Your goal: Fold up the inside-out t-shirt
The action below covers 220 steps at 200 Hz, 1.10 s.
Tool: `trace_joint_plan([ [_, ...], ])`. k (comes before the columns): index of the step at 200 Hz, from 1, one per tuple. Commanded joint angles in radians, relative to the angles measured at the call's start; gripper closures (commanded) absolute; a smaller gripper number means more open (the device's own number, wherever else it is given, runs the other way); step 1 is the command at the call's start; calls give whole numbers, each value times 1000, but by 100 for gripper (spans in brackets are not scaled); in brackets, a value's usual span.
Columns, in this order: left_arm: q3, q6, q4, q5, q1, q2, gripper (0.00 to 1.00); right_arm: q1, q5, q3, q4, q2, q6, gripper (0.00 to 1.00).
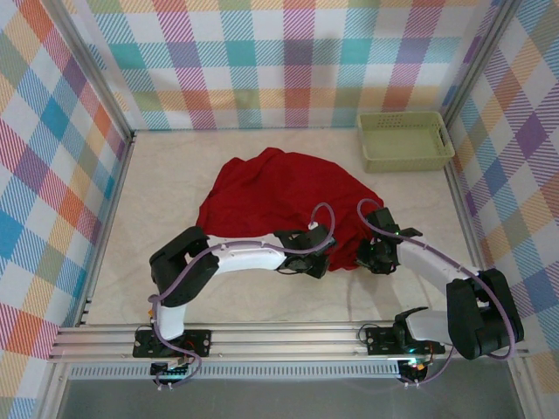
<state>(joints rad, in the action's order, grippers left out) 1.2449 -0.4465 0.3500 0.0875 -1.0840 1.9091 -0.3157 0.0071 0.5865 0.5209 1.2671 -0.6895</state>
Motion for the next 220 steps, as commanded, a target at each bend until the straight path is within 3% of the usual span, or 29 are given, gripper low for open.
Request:
trace_joint_plan([
  [1, 30, -8, -3, 48, 1, 22, 73, -12, 29, -13, 40, -7, 0, 89],
  [66, -119, -115, -50, 144, 6, -74, 100, -163, 206, 35, 187, 8, -66, 100],
  [126, -389, -297, -199, 168, 51, -225, 100, -344, 334, 40, 290, 22, -188, 99],
  [162, -382, -284, -206, 142, 53, -213, 97, -453, 274, 39, 257, -88, -164, 77],
  [192, -385, -282, -204, 150, 55, -213, 93, -457, 256, 30, 255, -210, -138, 61],
  [220, -392, -287, -211, 148, 56, -214, 90, -405, 237, 53, 215, -176, -89, 57],
])
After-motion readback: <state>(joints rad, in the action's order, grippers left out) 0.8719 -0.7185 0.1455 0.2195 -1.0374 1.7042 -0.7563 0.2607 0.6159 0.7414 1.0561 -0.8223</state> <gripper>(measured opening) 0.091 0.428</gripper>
